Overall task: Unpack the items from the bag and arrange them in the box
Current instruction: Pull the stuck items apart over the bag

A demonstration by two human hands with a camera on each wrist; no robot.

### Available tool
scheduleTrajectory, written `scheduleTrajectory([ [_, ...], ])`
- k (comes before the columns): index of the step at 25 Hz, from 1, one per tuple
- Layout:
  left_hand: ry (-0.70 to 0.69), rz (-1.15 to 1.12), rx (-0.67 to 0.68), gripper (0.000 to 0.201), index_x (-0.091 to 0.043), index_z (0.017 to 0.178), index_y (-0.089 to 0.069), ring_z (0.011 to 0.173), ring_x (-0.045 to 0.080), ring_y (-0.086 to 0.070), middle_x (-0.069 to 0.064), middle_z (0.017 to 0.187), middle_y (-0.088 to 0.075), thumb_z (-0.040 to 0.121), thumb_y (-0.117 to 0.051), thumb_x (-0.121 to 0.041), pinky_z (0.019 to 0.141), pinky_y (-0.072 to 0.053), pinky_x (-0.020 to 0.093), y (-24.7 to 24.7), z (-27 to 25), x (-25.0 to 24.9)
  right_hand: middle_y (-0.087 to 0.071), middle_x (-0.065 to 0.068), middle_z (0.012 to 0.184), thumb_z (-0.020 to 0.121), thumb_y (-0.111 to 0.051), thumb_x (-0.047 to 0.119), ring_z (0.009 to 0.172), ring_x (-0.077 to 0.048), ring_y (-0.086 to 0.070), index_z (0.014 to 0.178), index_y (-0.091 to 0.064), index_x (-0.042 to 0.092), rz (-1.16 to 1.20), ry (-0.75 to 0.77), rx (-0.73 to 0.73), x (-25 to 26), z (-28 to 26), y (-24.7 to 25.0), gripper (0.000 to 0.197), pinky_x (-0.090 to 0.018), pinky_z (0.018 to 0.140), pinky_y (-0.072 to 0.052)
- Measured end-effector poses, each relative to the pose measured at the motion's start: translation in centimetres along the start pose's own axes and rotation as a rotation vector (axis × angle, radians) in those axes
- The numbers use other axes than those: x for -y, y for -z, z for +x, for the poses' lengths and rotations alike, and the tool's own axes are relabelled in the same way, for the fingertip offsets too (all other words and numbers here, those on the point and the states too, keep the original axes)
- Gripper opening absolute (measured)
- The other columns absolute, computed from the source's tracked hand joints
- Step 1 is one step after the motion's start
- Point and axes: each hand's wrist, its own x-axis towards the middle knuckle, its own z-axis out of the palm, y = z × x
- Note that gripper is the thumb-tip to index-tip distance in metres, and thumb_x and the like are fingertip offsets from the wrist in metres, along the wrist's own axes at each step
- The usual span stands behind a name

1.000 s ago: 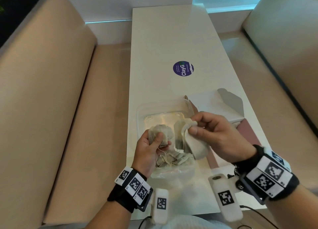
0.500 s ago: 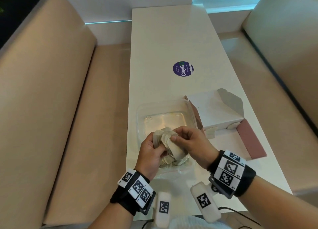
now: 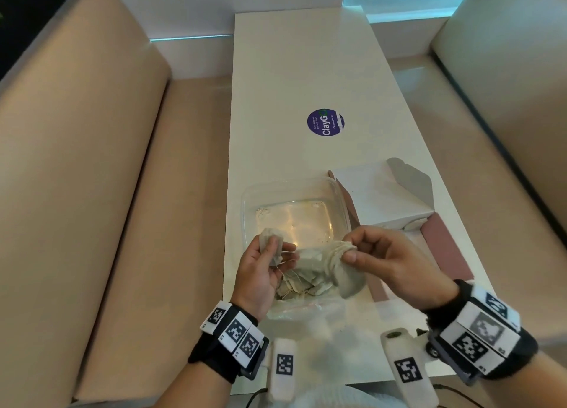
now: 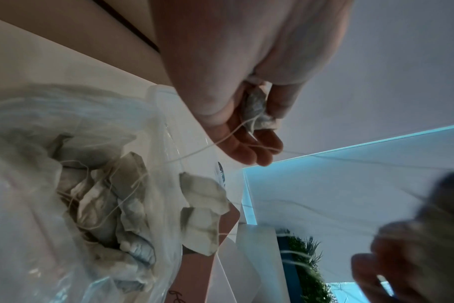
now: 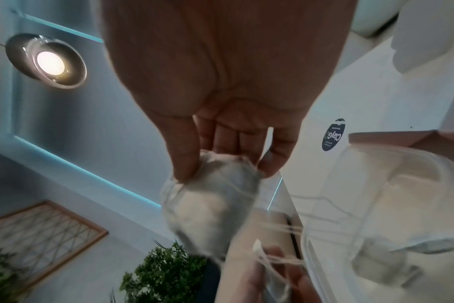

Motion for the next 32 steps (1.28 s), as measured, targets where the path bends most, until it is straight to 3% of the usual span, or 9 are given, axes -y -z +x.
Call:
scheduleTrajectory([
  [3,-0.016,0.077,0.068,0.020,-0.008,0.094,-0.060,0.077,0.020,-0.066,0.009,0.084,-0.069,0.088,-0.053,-0.025,0.071,-0.054,0.031,-0.8,-0.1,0.1,-0.069,-0.004,0.076,0.075,-0.072,0.025,0.067,-0.012,-0.065,0.085,-0.067,0.008,0.104,-0.033,0.029,0.7,0.3,-0.7,0.020,-0.020,0.062,-0.053],
  [7,0.050,0.129,0.088,0.031,-0.007,0.113,-0.061,0.099,0.024,-0.065,0.014,0.109,-0.068,0.093,-0.049,-0.027,0.086,-0.054,0.036,-2.1,-0.3,1.3,-0.065,-0.007,0.076,0.083,-0.063,0.007,0.069,-0.017,-0.061,0.093,-0.062,0.004,0.027,-0.131,-0.186,-2.4,2.9,-2.4,0.011,-0.024,0.064,-0.054],
  [12,0.117,0.206,0.091,0.038,-0.008,0.120,-0.062,0.115,0.030,-0.061,0.019,0.120,-0.065,0.098,-0.043,-0.032,0.101,-0.046,0.047,-1.7,-0.5,2.1,-0.052,0.005,0.058,0.086,-0.064,0.010,0.061,-0.017,-0.054,0.112,-0.061,0.013,-0.041,-0.213,-0.333,-4.9,4.2,-2.5,0.027,-0.036,0.063,-0.048],
  [18,0.094,0.241,0.154,0.050,-0.007,0.113,-0.066,0.099,0.031,-0.067,0.018,0.106,-0.070,0.093,-0.040,-0.045,0.088,-0.053,0.041,-1.0,-0.6,1.3,-0.059,-0.006,0.077,0.085,-0.064,0.007,0.061,-0.014,-0.057,0.087,-0.062,0.008,-0.131,-0.150,-0.295,-3.3,4.4,-2.6,0.003,-0.025,0.050,-0.048],
  [22,0.085,0.332,0.153,0.028,-0.008,0.104,-0.064,0.067,0.023,-0.059,0.016,0.086,-0.067,0.094,-0.049,-0.029,0.060,-0.049,0.029,0.6,-0.3,0.8,-0.064,-0.009,0.089,0.082,-0.066,0.008,0.083,-0.017,-0.059,0.087,-0.063,0.005,-0.256,0.010,-0.318,-0.2,4.2,-0.2,0.007,-0.028,0.079,-0.050],
  [25,0.063,0.570,0.114,0.013,-0.018,0.100,-0.064,0.061,0.014,-0.054,0.010,0.087,-0.063,0.097,-0.051,-0.017,0.057,-0.045,0.025,1.1,-0.1,0.6,-0.068,-0.006,0.088,0.076,-0.066,0.012,0.082,-0.012,-0.063,0.086,-0.062,0.007,-0.177,0.098,-0.271,2.7,3.3,1.4,0.012,-0.019,0.075,-0.051],
  [27,-0.091,0.703,0.050,0.016,-0.035,0.106,-0.058,0.077,0.009,-0.059,-0.003,0.103,-0.062,0.091,-0.057,-0.035,0.066,-0.048,0.023,0.2,-0.3,-0.5,-0.069,0.002,0.078,0.072,-0.065,0.014,0.075,-0.009,-0.064,0.083,-0.061,0.009,-0.165,0.137,-0.242,4.0,2.5,2.1,0.012,-0.016,0.069,-0.052],
  [30,-0.310,0.657,0.233,0.067,-0.044,0.128,-0.035,0.116,-0.002,-0.052,-0.015,0.137,-0.045,0.071,-0.062,-0.066,0.087,-0.050,0.019,-3.2,-1.1,-2.1,-0.069,0.003,0.073,0.073,-0.065,0.016,0.070,-0.010,-0.063,0.082,-0.060,0.012,-0.176,0.123,-0.238,3.7,2.1,2.0,0.012,-0.019,0.065,-0.052],
  [32,-0.311,0.661,0.371,0.083,-0.041,0.139,-0.021,0.125,-0.002,-0.047,-0.011,0.144,-0.040,0.071,-0.067,-0.060,0.094,-0.048,0.020,-6.2,-1.3,-2.1,-0.066,-0.005,0.076,0.077,-0.067,0.013,0.071,-0.019,-0.060,0.083,-0.060,0.012,-0.206,0.110,-0.267,2.6,2.4,1.2,0.009,-0.029,0.066,-0.051],
])
